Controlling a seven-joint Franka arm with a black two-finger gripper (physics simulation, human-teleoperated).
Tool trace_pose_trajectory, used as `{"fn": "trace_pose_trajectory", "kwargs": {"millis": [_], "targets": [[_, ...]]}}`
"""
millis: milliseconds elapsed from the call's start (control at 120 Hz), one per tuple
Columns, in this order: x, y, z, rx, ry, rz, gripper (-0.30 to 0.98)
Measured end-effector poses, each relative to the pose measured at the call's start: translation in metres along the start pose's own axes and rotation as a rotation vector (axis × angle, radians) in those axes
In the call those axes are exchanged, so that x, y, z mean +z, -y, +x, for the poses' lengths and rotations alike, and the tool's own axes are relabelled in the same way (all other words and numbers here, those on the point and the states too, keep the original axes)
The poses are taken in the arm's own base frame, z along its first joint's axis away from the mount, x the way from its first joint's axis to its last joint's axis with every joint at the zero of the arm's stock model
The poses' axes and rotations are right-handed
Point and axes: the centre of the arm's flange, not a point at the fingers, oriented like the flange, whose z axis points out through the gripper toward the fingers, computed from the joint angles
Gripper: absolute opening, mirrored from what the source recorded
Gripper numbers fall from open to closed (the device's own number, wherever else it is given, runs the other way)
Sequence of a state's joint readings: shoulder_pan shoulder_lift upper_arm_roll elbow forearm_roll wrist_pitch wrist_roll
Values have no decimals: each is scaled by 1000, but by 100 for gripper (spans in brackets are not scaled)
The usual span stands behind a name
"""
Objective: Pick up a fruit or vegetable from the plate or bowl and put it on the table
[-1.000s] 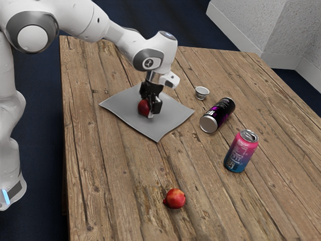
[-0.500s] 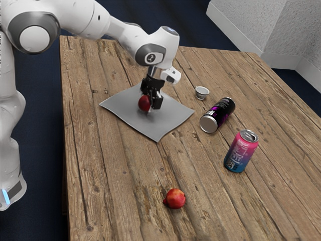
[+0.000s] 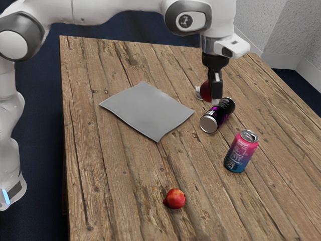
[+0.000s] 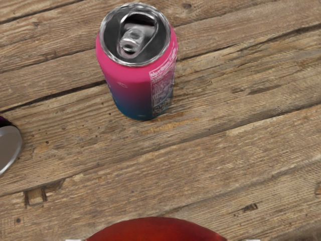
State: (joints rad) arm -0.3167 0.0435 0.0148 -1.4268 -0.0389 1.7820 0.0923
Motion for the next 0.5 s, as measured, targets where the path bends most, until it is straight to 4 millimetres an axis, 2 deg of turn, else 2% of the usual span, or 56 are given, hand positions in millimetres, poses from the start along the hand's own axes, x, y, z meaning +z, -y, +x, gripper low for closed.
{"fn": "trace_pose_trajectory", "kwargs": {"millis": [50, 92, 125, 158, 192, 267, 325, 350, 375, 400, 433, 450, 467, 500], "targets": [[-4, -69, 6, 111, -20, -41, 40], [3, -123, 8, 196, -30, -77, 40], [16, -159, 10, 251, -31, -104, 41], [41, -184, 15, 283, -22, -127, 41], [71, -191, 26, 286, -14, -143, 42], [146, -189, 62, 261, -4, -177, 42], [201, -188, 75, 244, 8, -193, 44], [217, -186, 78, 237, 10, -197, 46], [222, -184, 80, 233, 6, -196, 49], [201, -178, 81, 232, -4, -178, 52], [147, -157, 76, 222, -14, -128, 55], [114, -143, 68, 212, -12, -94, 56], [72, -128, 53, 195, -15, -49, 57], [-5, -98, 13, 156, -13, 11, 59]]}}
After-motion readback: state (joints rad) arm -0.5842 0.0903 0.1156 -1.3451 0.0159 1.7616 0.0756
